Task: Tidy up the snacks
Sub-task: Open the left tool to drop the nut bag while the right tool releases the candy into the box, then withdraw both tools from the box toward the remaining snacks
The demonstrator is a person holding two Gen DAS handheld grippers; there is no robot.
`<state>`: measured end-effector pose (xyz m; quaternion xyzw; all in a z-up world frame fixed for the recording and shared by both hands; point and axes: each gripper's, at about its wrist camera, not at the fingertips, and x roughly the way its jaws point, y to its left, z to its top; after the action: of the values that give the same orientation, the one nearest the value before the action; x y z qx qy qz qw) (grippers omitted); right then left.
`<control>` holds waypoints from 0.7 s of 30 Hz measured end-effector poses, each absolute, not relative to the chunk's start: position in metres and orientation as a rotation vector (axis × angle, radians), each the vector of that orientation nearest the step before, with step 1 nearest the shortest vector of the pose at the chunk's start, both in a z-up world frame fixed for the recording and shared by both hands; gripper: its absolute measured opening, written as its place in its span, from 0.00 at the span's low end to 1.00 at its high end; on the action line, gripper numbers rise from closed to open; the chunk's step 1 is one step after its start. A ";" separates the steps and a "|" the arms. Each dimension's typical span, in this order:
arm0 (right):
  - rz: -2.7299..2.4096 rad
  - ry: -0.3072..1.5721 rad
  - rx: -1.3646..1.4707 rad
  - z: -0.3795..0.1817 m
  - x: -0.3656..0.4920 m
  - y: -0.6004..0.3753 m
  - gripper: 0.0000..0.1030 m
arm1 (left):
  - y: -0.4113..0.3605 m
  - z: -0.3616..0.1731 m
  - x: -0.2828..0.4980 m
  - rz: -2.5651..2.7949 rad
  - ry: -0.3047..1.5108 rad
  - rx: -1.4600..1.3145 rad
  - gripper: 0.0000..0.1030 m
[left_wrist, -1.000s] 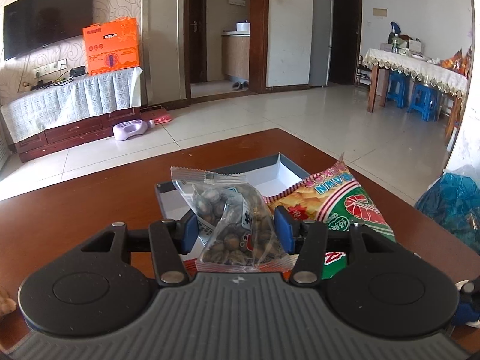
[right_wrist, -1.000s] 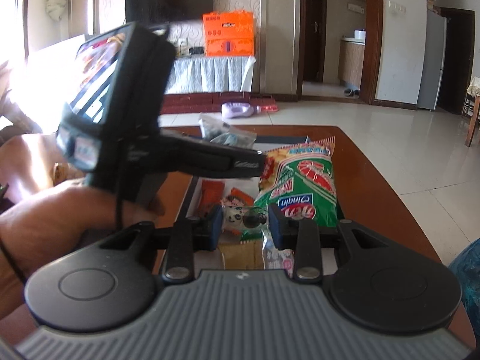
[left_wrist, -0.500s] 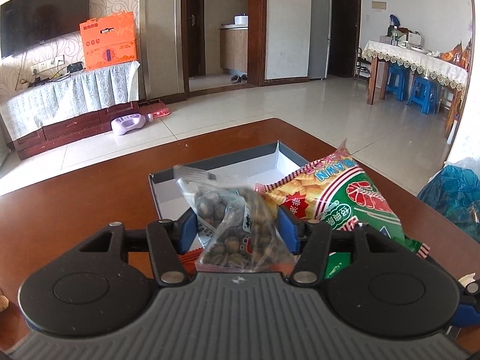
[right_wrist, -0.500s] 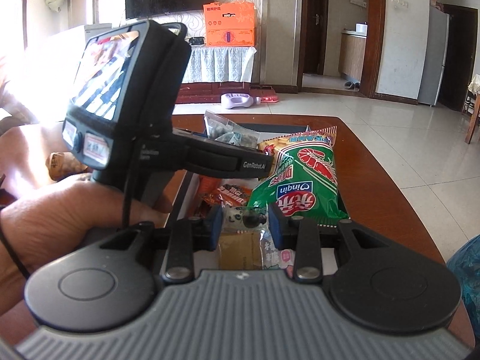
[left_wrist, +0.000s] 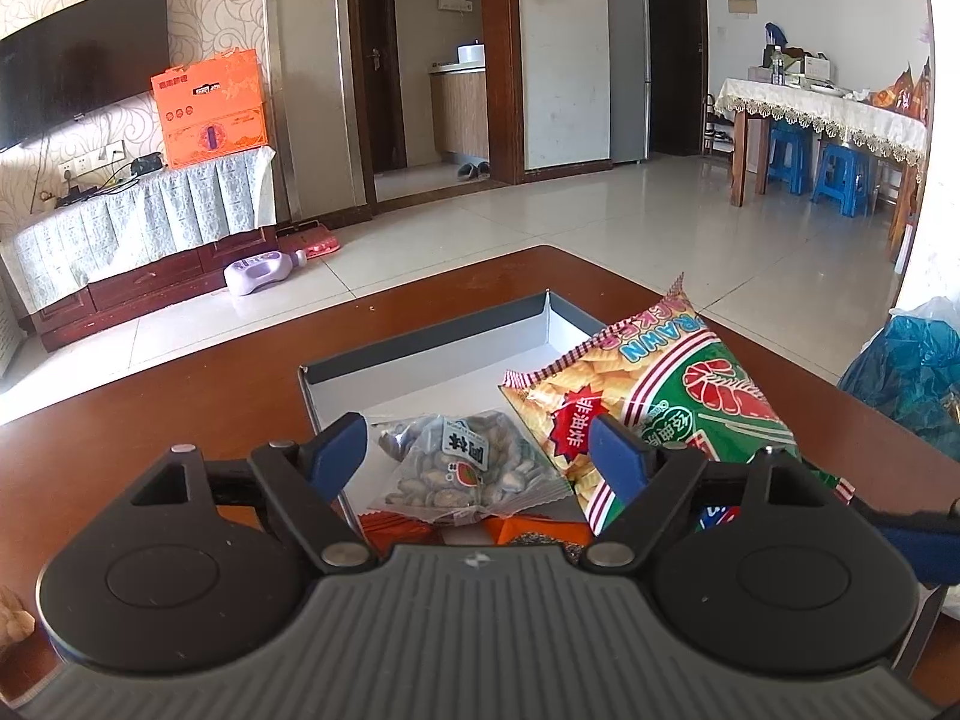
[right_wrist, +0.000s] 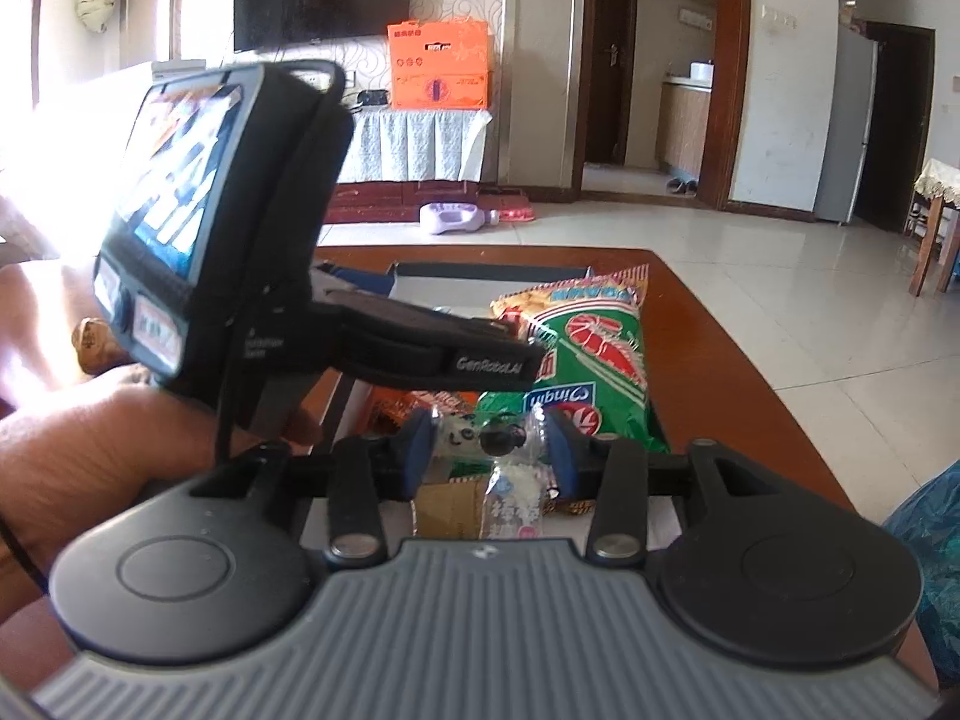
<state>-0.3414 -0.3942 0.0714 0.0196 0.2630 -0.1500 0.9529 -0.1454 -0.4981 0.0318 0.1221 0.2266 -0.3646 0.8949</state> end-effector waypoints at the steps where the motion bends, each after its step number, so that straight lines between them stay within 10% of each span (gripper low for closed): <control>1: -0.305 0.533 0.040 0.072 -0.342 -0.394 0.46 | -0.497 0.031 -0.146 -0.757 0.471 0.250 0.82; 21: -0.147 0.409 0.024 0.091 -0.323 -0.335 0.57 | -0.367 0.068 -0.162 -0.533 0.461 0.129 0.87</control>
<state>-0.3226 -0.3354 0.0910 0.0119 0.2027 -0.0729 0.9765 -0.1616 -0.3671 0.0681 0.0632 0.2258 -0.2608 0.9365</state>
